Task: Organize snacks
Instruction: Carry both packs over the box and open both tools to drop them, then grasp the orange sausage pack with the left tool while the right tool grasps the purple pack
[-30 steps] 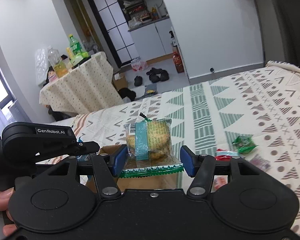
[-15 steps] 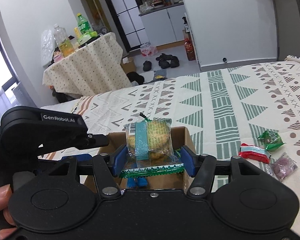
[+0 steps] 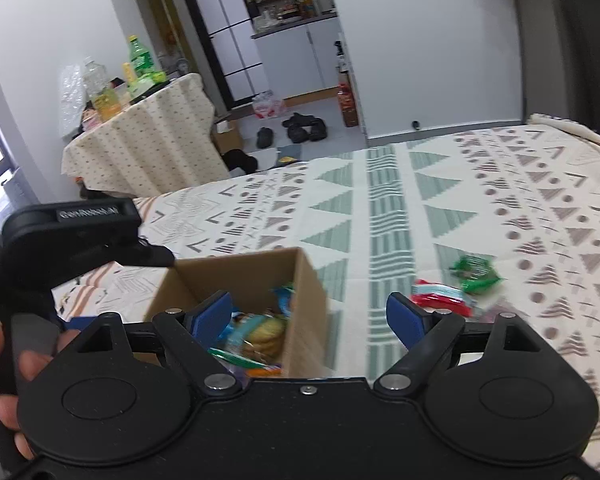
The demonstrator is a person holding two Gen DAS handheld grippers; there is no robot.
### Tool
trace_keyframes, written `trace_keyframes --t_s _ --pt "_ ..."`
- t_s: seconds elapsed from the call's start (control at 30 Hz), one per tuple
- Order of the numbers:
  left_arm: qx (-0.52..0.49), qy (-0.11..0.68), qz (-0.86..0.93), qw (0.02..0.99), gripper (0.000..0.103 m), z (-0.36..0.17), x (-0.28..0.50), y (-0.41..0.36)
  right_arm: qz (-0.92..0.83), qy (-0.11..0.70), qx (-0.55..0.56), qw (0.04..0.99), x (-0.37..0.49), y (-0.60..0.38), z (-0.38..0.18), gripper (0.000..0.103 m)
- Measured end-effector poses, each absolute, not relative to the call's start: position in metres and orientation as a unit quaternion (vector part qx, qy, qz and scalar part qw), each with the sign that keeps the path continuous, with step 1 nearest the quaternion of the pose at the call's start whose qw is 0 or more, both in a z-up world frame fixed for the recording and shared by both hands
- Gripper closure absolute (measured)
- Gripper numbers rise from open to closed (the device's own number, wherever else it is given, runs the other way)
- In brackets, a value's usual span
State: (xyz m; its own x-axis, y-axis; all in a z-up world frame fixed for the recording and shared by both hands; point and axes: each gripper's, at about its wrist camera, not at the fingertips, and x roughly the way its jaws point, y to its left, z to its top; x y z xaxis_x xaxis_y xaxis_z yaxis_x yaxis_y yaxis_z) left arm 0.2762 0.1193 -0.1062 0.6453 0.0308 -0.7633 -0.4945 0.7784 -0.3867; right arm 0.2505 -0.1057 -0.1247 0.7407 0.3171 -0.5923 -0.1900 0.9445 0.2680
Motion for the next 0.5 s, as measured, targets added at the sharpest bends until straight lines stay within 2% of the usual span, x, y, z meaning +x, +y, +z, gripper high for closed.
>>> trace_keyframes --t_s 0.1,0.47,0.5 --pt "-0.283 0.39 0.153 0.862 0.012 -0.102 0.273 0.11 0.12 0.33 0.096 0.932 0.243 -0.118 -0.123 0.01" --pt "-0.227 0.387 0.108 0.887 0.01 -0.09 0.267 0.065 0.074 0.316 0.102 0.941 0.221 -0.166 -0.111 0.006" --pt "-0.222 0.382 0.102 0.891 0.007 -0.087 0.265 0.062 0.071 0.313 0.102 0.941 0.22 -0.17 -0.11 0.005"
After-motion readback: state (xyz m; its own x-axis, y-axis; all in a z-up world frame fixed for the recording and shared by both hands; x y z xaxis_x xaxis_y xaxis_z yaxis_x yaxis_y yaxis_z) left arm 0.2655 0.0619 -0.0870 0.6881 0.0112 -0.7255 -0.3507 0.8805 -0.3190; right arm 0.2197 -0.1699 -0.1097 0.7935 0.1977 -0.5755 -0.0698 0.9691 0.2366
